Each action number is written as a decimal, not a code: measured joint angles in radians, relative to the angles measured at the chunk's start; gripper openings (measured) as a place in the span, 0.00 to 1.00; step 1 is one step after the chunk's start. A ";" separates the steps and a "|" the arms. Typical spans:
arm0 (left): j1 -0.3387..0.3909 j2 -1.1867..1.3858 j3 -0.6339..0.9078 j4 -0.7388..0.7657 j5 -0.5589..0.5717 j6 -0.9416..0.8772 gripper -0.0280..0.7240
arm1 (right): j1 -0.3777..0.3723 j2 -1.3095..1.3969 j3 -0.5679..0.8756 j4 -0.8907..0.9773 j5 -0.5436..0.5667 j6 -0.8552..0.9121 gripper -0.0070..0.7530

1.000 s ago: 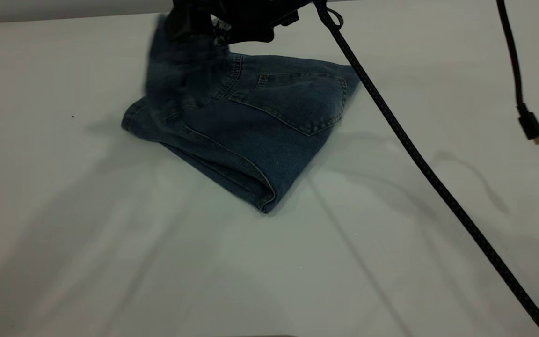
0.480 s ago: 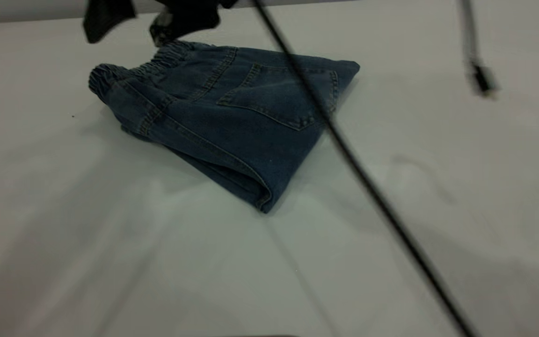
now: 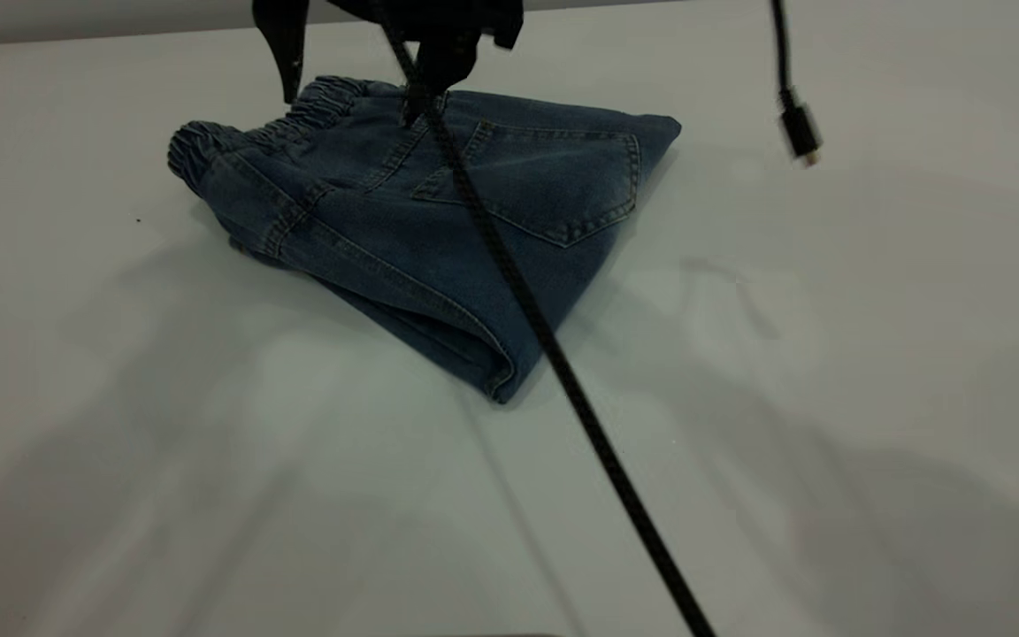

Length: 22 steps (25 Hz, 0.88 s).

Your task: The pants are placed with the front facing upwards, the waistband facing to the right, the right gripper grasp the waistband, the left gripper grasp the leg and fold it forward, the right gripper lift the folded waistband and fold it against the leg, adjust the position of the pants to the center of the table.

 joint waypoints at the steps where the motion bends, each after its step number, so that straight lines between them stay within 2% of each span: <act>1: 0.000 0.000 0.001 0.000 0.000 0.000 0.51 | 0.000 0.010 -0.013 0.013 0.008 0.042 0.66; 4: 0.000 0.001 0.004 -0.001 0.003 0.000 0.51 | 0.000 0.042 -0.027 0.064 0.015 0.218 0.66; 7: 0.000 0.001 0.004 -0.003 0.014 -0.001 0.51 | 0.000 0.087 -0.028 0.086 -0.027 0.364 0.65; 10: 0.000 0.001 0.004 -0.003 0.027 -0.003 0.51 | 0.000 0.130 -0.028 0.088 -0.054 0.456 0.65; 22: 0.000 0.001 0.004 -0.003 0.070 -0.003 0.51 | 0.000 0.191 -0.030 0.089 -0.028 0.483 0.63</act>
